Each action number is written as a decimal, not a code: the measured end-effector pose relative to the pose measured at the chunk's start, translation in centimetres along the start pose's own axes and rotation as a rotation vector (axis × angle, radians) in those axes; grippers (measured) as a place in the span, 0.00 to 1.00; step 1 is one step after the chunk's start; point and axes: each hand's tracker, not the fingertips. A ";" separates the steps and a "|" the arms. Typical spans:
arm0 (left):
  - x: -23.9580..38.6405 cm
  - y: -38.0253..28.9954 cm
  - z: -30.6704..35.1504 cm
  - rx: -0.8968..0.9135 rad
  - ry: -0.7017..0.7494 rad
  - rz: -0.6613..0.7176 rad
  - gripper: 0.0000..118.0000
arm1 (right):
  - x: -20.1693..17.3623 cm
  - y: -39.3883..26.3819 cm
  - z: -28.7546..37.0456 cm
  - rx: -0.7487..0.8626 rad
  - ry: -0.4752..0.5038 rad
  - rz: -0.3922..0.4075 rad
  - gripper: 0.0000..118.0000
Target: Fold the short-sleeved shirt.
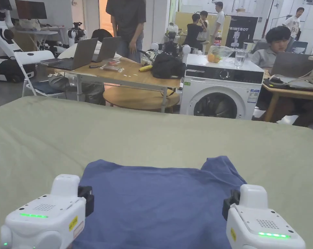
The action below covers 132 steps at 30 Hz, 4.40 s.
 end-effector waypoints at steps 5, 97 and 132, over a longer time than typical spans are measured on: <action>0.2 1.0 -1.3 0.017 0.000 0.032 0.00 | -1.5 1.0 -1.4 0.009 0.023 0.001 0.00; -8.0 21.3 -6.1 -0.069 -0.009 0.053 0.00 | 13.3 16.7 -7.8 -0.035 -0.067 -0.013 0.00; -5.6 51.4 -10.2 0.256 0.102 -0.042 0.00 | 12.2 47.0 -12.9 0.336 -0.177 0.034 0.00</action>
